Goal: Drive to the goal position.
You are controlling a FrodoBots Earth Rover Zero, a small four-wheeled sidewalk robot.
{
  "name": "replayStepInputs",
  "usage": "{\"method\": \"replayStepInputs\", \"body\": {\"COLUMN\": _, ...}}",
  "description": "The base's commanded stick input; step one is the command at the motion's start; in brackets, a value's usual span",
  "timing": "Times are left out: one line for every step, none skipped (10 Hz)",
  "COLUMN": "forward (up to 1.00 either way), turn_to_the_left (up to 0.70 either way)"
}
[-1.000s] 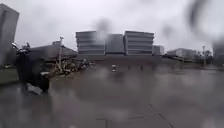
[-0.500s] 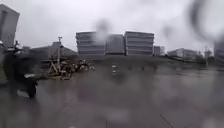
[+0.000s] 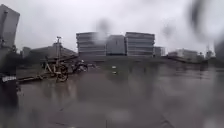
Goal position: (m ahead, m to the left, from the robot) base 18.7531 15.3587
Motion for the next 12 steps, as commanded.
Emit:
{"method": "replayStepInputs", "body": {"forward": 1.00, "turn_to_the_left": 0.00}}
{"method": "replayStepInputs", "body": {"forward": 1.00, "turn_to_the_left": 0.00}}
{"method": "replayStepInputs", "body": {"forward": 1.00, "turn_to_the_left": 0.00}}
{"method": "replayStepInputs", "body": {"forward": 1.00, "turn_to_the_left": 0.00}}
{"method": "replayStepInputs", "body": {"forward": 1.00, "turn_to_the_left": 0.00}}
{"method": "replayStepInputs", "body": {"forward": 1.00, "turn_to_the_left": 0.00}}
{"method": "replayStepInputs", "body": {"forward": 1.00, "turn_to_the_left": 0.00}}
{"method": "replayStepInputs", "body": {"forward": 1.00, "turn_to_the_left": 0.00}}
{"method": "replayStepInputs", "body": {"forward": 1.00, "turn_to_the_left": 0.00}}
{"method": "replayStepInputs", "body": {"forward": 1.00, "turn_to_the_left": 0.00}}
{"method": "replayStepInputs", "body": {"forward": 1.00, "turn_to_the_left": 0.00}}
{"method": "replayStepInputs", "body": {"forward": 1.00, "turn_to_the_left": 0.00}}
